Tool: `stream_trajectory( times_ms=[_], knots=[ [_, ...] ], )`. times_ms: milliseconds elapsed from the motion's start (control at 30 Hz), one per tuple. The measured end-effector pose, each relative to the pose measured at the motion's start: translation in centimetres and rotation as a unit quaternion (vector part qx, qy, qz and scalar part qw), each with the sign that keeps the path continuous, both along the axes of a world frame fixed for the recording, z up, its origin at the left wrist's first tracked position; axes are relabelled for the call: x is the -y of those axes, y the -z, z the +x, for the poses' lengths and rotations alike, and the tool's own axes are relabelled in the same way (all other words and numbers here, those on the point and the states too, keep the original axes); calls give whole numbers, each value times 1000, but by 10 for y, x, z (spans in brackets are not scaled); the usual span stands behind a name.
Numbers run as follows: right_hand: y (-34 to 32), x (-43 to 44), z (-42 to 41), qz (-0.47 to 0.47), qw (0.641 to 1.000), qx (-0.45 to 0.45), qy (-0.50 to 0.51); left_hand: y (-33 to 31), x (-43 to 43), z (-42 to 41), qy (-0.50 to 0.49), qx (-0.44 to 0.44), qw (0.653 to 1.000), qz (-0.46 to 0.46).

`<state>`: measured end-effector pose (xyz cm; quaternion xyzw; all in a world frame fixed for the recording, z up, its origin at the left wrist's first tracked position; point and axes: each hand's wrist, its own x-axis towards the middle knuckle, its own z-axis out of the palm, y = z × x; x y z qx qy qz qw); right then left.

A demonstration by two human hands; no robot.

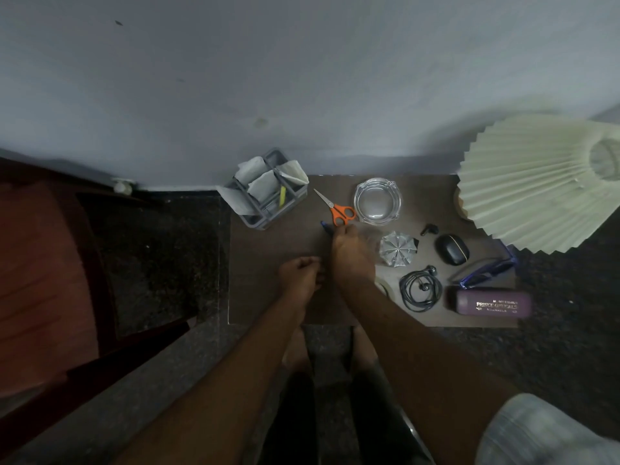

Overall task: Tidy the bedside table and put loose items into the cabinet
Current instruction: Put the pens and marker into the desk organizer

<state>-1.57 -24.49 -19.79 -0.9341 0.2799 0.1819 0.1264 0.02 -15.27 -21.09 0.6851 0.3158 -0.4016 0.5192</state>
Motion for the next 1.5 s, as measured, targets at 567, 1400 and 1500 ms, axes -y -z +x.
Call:
stream_trajectory(
  times_ms=[567,1400,1500],
  knots=[
    [-42,-3,-43,96,992,73,42,-19,18,-10,43,39,998,15],
    [-49,29,-121,123,978,108,131,7,57,-31,143,99,966,193],
    [-48,31,-122,127,977,113,131,14,62,-30,158,97,958,219]
  ],
)
